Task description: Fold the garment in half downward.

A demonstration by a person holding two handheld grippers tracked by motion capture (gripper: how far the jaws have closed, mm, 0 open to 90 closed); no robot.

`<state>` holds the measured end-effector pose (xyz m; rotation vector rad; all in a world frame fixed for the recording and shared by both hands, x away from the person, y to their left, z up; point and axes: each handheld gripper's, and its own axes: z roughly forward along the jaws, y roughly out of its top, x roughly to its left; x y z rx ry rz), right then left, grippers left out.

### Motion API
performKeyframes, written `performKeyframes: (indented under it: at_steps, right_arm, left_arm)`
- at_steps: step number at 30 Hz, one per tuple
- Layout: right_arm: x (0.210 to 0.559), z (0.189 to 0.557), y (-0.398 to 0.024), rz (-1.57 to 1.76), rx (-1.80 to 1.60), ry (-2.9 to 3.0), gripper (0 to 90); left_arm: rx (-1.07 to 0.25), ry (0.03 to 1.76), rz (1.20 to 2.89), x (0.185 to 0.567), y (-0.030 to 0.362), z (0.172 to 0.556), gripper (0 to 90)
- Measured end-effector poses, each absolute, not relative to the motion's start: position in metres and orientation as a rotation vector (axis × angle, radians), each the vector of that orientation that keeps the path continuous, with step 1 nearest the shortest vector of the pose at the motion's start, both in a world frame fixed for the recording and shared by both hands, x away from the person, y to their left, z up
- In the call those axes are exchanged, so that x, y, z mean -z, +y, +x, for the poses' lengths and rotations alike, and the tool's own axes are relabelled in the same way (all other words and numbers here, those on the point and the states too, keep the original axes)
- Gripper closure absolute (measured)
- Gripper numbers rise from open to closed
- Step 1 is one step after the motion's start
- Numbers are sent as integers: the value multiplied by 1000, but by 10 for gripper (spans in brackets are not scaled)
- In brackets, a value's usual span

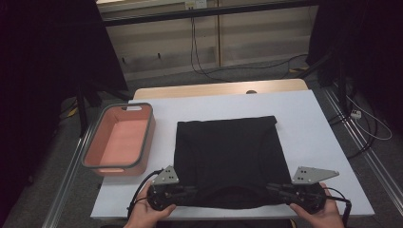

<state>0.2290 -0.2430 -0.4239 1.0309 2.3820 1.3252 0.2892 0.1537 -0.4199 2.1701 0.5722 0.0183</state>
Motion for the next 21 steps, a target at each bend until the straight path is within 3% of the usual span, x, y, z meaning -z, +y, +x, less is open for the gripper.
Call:
performKeyframes:
  at_steps: [3,5,11,16,21]
  right_arm:
    - [425,230,-243,1032,-1321,2392,835]
    - [426,232,-243,1053,-1319,2389,758]
    - [431,238,-240,1087,-1278,2365,520]
    - [433,244,-234,1073,-1288,2356,433]
    - [433,248,-229,1073,-1302,2334,378]
  left_arm:
    - [0,569,2165,421,154,290,855]
    - [9,564,2158,422,155,291,823]
    - [-37,559,2155,423,156,297,609]
    - [-120,637,2145,428,161,308,385]
    - [-180,698,2126,430,166,316,248]
